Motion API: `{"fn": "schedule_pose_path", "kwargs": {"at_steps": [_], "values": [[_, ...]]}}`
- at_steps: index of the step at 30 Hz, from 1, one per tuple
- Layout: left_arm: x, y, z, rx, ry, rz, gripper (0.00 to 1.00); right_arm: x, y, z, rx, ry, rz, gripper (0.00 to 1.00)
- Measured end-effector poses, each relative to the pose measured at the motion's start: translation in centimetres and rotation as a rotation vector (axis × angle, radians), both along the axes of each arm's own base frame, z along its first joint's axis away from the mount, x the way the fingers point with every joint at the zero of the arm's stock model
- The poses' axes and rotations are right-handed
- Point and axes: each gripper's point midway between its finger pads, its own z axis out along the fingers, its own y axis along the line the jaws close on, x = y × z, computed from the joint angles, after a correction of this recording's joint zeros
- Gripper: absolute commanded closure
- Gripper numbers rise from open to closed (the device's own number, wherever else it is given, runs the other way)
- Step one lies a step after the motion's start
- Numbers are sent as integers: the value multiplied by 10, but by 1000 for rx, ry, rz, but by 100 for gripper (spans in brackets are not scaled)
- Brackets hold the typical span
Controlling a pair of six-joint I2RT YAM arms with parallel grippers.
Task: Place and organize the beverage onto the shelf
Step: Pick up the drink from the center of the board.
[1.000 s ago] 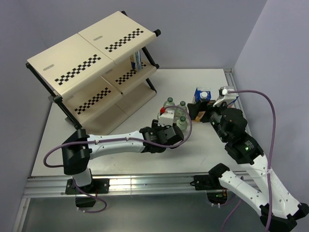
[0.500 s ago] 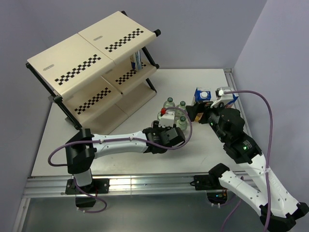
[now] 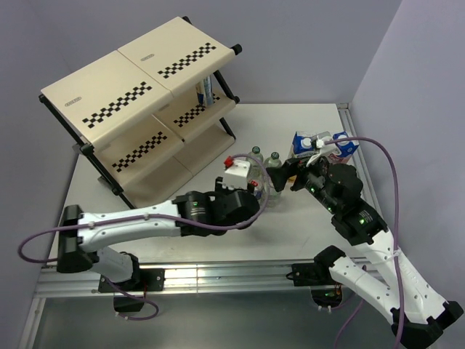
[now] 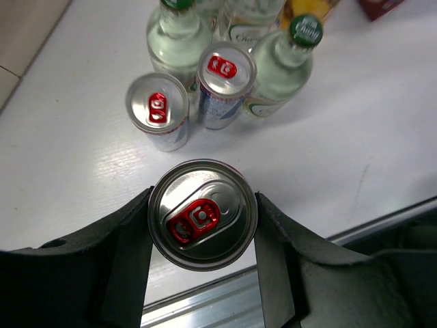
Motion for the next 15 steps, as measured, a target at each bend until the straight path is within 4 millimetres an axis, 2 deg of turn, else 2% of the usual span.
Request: {"fn": "schedule_pose_path", "kwargs": {"at_steps": [3, 6, 12, 15], "values": [[-2, 16, 32, -64, -24, -7, 100, -6, 14, -1, 17, -16, 88, 2], [-5, 35, 55, -87, -44, -21, 100, -18, 30, 0, 44, -43, 200, 3], [-7, 78, 88, -87, -87, -65, 100, -49, 66, 14, 115, -138, 487, 3], [-1, 100, 104, -105, -101, -92, 100, -62, 81, 22, 161, -172, 614, 4]]}}
